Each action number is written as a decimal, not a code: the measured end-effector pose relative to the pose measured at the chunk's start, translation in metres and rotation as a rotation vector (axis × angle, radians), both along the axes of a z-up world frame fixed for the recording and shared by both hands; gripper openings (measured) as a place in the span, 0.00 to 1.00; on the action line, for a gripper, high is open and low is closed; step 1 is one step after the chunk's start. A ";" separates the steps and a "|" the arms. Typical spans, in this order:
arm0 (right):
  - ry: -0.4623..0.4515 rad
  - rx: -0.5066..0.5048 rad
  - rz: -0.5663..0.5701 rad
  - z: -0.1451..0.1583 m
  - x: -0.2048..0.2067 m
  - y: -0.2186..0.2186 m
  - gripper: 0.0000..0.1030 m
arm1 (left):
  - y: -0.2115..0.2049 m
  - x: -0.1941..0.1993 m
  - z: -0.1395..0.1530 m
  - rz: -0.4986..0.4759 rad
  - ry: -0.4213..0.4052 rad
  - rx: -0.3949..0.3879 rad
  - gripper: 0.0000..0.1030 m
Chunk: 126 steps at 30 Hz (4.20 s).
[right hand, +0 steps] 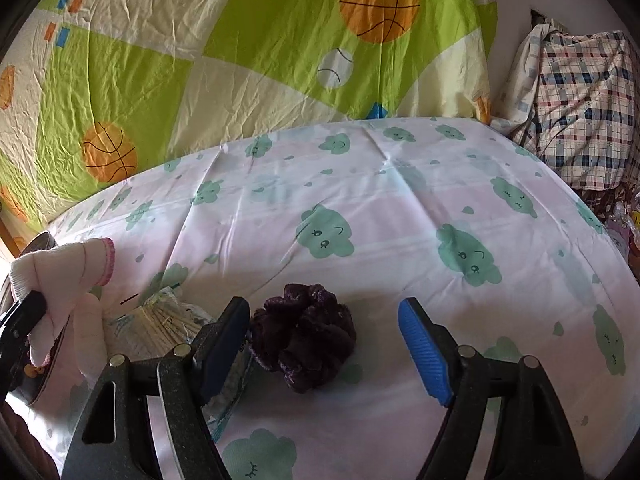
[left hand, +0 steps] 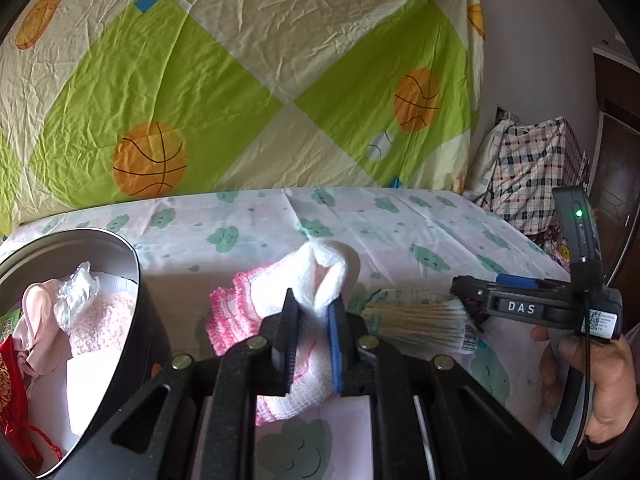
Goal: Organize soft objects
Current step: 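Grasp white-and-pink knitted sock with left tool while right tool grasps purple scrunchie, then lift and carry the sock toward the tin with left tool while right tool carries scrunchie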
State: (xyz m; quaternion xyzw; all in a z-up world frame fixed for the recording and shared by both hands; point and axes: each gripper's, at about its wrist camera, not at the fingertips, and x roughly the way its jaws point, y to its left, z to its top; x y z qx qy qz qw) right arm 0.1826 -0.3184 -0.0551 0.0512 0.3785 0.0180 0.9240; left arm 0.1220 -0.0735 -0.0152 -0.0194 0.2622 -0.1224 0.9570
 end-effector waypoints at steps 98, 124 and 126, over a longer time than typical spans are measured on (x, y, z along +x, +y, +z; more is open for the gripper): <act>-0.409 0.121 0.198 0.024 -0.129 0.102 0.41 | 0.058 -0.100 -0.007 0.089 -0.153 -0.082 0.11; -0.448 0.010 0.252 0.021 -0.145 0.142 0.41 | 0.077 -0.108 -0.011 0.113 -0.161 -0.095 0.11; -0.449 0.012 0.256 0.021 -0.145 0.143 0.41 | 0.078 -0.110 -0.011 0.113 -0.166 -0.098 0.11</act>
